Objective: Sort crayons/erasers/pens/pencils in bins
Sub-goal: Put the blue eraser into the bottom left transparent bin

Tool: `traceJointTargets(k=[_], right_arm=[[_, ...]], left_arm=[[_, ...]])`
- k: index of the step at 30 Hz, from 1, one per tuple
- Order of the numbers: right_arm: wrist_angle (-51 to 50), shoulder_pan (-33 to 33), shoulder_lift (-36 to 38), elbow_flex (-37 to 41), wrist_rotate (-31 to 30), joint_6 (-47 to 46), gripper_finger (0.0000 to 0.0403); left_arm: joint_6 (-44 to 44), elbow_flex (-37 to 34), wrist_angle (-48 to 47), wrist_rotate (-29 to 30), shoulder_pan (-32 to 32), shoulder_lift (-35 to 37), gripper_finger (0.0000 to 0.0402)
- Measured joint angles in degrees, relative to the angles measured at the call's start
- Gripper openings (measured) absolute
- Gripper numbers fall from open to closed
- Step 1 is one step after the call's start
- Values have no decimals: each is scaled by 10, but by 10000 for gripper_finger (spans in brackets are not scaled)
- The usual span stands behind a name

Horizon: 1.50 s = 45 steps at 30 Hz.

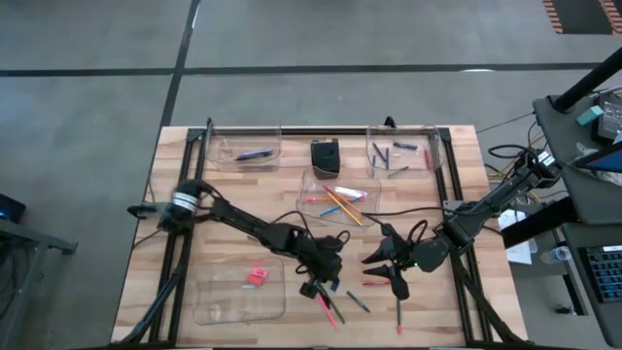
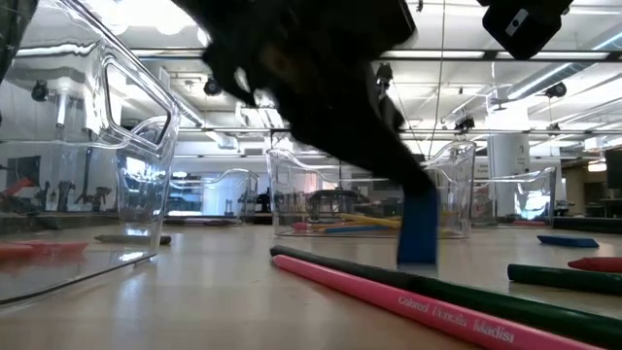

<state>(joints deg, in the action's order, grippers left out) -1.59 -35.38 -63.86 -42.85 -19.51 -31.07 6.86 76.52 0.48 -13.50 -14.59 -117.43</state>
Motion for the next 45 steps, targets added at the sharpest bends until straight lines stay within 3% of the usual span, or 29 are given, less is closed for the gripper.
traceJointTargets(k=[13,18,26,30,33,36,39,45], right_arm=[[-3,0,0,0,0,0,109],[-7,0,0,0,0,-2,109],[-11,0,0,0,0,-6,109],[-9,0,1,0,0,-6,109],[-9,0,1,0,0,-5,109],[-9,0,1,0,0,-9,109],[-10,0,1,0,0,-9,109],[-10,0,1,0,0,-14,109]], left_arm=[[17,-12,-115,82,-14,128,1],[16,-11,-139,83,-22,151,1],[-23,-11,-260,83,-59,223,0],[-70,-12,-317,84,-101,278,0],[-128,-13,-373,121,-143,313,0],[-215,-17,-456,176,-192,338,0],[-310,-25,-505,195,-235,354,0],[-440,-99,-504,209,-291,358,0]])
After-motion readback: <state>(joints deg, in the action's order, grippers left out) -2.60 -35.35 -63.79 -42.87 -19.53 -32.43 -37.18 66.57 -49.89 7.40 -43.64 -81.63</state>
